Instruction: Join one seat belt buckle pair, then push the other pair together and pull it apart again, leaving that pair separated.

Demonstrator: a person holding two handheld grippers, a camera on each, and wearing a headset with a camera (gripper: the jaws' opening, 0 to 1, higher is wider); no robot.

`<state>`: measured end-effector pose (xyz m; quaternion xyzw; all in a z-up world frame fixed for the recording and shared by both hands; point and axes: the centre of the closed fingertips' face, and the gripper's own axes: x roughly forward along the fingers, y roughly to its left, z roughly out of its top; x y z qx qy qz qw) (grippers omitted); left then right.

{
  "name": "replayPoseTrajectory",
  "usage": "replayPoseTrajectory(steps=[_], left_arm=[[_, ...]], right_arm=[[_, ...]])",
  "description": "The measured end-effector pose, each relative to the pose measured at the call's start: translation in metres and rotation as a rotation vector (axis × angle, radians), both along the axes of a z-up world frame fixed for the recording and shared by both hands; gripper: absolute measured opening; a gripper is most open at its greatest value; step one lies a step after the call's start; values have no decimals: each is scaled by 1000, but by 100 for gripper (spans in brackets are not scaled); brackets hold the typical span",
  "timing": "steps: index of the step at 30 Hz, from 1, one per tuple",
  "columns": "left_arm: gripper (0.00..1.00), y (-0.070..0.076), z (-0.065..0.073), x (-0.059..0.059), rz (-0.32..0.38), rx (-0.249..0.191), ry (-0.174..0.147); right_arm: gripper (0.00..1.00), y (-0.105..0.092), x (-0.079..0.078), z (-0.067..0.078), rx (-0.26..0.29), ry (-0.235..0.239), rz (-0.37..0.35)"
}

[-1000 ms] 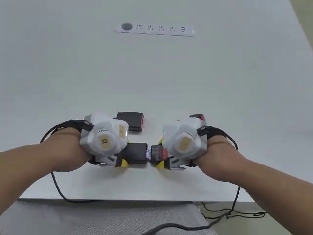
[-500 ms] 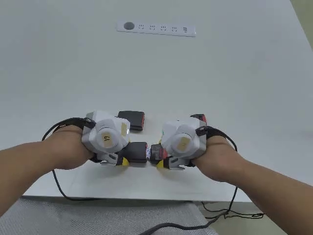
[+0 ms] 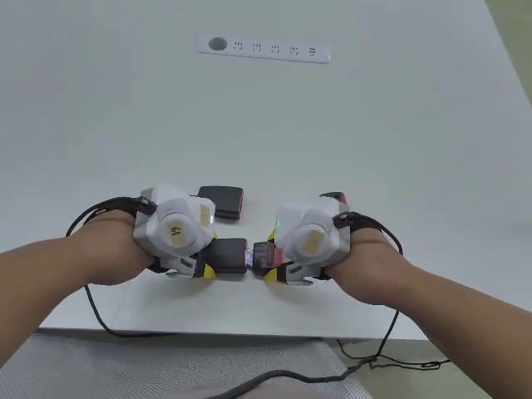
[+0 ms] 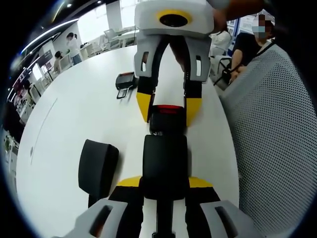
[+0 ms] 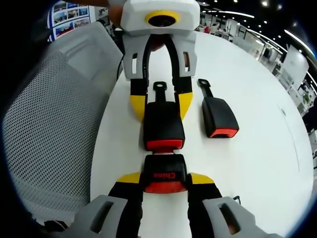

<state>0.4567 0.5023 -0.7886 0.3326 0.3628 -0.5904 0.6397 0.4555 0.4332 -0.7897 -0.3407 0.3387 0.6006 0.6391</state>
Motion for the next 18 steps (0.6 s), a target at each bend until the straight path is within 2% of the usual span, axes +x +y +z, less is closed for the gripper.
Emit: replayPoseTrajectory(steps=[18], left_arm=[[32,1,-2,0,-6,6,2]], right_arm=[[31,-1,2,-2,-6,1,2]])
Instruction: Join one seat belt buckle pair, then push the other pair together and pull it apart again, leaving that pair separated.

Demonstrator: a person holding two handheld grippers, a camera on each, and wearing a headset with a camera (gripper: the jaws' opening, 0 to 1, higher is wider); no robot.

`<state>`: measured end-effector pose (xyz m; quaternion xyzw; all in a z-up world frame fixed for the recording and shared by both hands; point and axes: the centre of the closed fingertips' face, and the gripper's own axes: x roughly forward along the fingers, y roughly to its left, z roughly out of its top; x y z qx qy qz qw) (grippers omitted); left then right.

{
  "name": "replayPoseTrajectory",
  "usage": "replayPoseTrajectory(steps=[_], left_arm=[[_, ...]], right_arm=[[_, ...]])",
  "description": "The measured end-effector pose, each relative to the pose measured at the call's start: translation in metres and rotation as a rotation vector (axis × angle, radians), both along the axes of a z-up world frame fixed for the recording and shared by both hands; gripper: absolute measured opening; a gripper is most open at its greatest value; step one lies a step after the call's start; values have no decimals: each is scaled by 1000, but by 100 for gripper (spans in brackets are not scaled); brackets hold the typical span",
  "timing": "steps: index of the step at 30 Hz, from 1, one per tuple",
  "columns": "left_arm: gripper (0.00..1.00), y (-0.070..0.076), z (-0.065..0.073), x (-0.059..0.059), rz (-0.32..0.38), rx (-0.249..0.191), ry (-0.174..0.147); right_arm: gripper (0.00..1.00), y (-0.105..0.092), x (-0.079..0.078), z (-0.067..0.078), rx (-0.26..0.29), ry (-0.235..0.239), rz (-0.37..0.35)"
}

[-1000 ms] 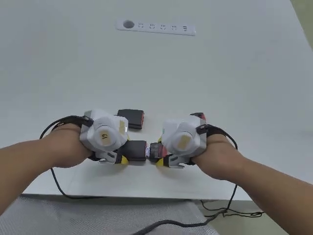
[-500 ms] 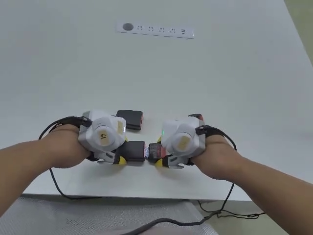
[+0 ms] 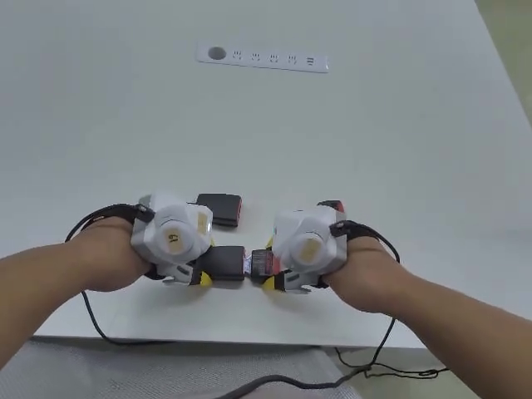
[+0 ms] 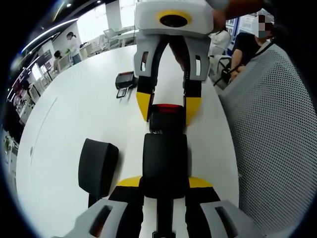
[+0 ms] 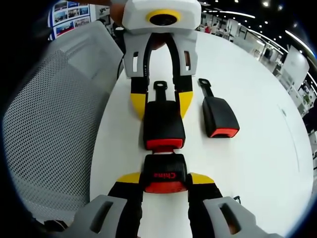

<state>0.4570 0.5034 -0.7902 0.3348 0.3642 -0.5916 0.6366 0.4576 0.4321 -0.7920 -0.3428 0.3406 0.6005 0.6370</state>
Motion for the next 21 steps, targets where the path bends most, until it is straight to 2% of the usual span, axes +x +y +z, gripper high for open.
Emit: replayPoseTrajectory(steps=[15,17,21], left_arm=[[33,1,1,0,-3,22,5],[33,0,2,-1,-3,27,8],[34,2,1,-1,-8,36,14]], right_arm=[[32,3,1,1,2,8,-20],[32,3,0,2,1,-8,-15],[33,3,0,3,3,-13,-19]])
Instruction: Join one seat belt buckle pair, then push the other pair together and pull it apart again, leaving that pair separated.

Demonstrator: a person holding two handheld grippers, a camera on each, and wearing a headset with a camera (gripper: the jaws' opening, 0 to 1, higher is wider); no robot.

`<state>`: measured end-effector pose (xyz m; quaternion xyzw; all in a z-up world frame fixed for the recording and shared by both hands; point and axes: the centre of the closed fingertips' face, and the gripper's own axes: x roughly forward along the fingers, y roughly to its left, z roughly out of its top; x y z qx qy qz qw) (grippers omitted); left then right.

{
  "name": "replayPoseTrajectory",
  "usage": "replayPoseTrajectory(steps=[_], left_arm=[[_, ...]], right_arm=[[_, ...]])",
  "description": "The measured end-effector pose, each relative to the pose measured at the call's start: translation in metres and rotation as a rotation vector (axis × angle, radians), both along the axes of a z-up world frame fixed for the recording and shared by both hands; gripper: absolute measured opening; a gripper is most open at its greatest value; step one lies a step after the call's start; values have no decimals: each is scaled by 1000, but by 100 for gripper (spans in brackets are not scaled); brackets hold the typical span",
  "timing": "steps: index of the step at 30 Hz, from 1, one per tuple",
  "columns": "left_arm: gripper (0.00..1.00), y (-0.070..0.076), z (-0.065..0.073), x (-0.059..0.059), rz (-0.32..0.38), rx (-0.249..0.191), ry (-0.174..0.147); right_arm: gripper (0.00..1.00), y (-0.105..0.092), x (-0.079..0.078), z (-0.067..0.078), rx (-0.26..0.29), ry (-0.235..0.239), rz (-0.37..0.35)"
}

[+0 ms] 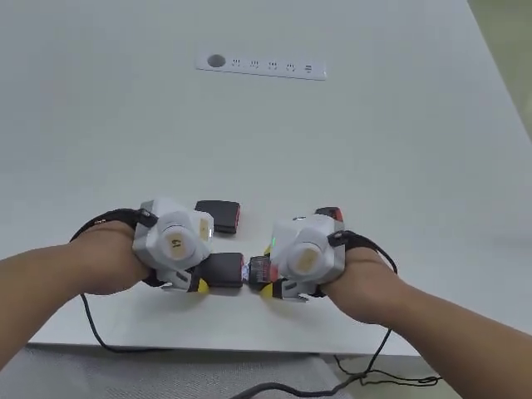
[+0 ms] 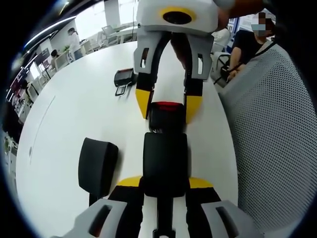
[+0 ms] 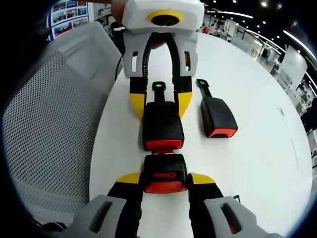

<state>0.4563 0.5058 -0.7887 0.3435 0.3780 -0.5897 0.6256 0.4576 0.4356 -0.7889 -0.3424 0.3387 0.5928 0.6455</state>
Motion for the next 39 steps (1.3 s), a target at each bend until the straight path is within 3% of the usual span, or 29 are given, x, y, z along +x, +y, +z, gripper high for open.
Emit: replayPoseTrajectory(steps=[7,10,19,25,29,32,39], left_arm=[[36,1,2,1,33,34,7],[37,-3,14,3,48,23,-18],[40,-9,39,7,58,-11,-42],[40,-11,46,23,73,-39,-64],[41,-8,44,38,91,-37,-78],[40,-6,47,53,97,-38,-115],[40,-6,40,72,90,-33,-114]], right_arm=[[33,2,0,0,3,14,-1],[33,5,-2,6,24,23,-6],[28,12,-7,30,61,19,20],[28,6,-1,37,71,16,11],[28,-9,12,36,52,0,-7],[29,-23,23,35,32,-18,-22],[28,-52,49,33,-15,-33,-48]])
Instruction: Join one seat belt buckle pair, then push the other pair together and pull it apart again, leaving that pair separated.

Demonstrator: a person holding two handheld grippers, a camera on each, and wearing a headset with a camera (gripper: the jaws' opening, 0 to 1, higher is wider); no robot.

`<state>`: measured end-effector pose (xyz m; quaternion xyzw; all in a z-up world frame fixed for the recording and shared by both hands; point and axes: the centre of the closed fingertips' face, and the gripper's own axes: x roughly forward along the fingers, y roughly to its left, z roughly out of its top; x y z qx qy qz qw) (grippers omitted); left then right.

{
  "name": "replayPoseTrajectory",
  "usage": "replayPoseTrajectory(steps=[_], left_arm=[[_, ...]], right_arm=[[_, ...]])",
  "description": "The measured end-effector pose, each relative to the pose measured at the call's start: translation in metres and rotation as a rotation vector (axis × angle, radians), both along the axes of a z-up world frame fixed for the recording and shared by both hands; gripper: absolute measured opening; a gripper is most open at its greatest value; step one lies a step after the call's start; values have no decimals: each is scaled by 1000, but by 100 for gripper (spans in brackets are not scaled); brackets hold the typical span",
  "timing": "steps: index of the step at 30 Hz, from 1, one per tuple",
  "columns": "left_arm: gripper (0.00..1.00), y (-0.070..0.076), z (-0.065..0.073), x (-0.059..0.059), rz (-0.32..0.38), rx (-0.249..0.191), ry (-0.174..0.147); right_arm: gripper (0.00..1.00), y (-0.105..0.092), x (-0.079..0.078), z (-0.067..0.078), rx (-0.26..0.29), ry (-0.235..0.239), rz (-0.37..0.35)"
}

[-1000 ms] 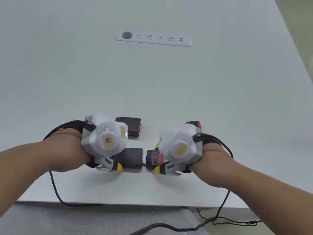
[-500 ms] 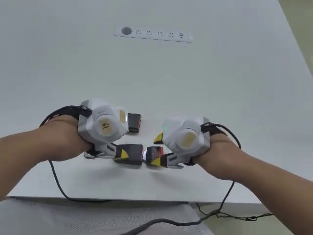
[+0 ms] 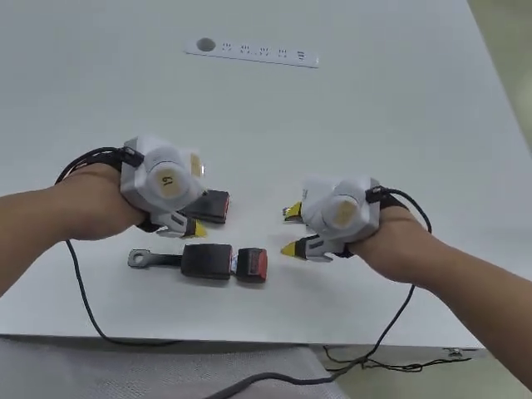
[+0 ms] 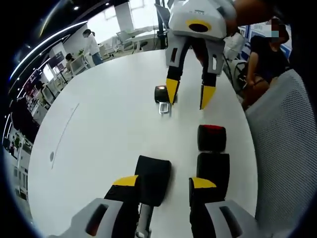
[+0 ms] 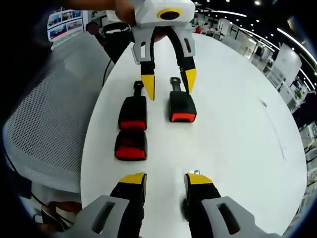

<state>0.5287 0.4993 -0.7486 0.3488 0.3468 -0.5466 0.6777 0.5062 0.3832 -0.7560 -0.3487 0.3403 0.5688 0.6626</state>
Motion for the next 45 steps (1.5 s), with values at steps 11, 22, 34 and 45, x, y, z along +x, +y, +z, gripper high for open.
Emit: replayPoseTrajectory(steps=[11,22,34,45], left_arm=[[43,8,-14,12,-51,22,11],[43,15,-32,22,-69,50,40],[39,18,-38,24,-74,65,49],[34,17,-38,21,-89,62,44]], right_arm=[[30,-43,39,-10,-43,-15,-64],[31,-51,51,-21,-83,-3,-11],[31,-55,50,-30,-114,23,34],[32,-53,49,-35,-108,46,38]])
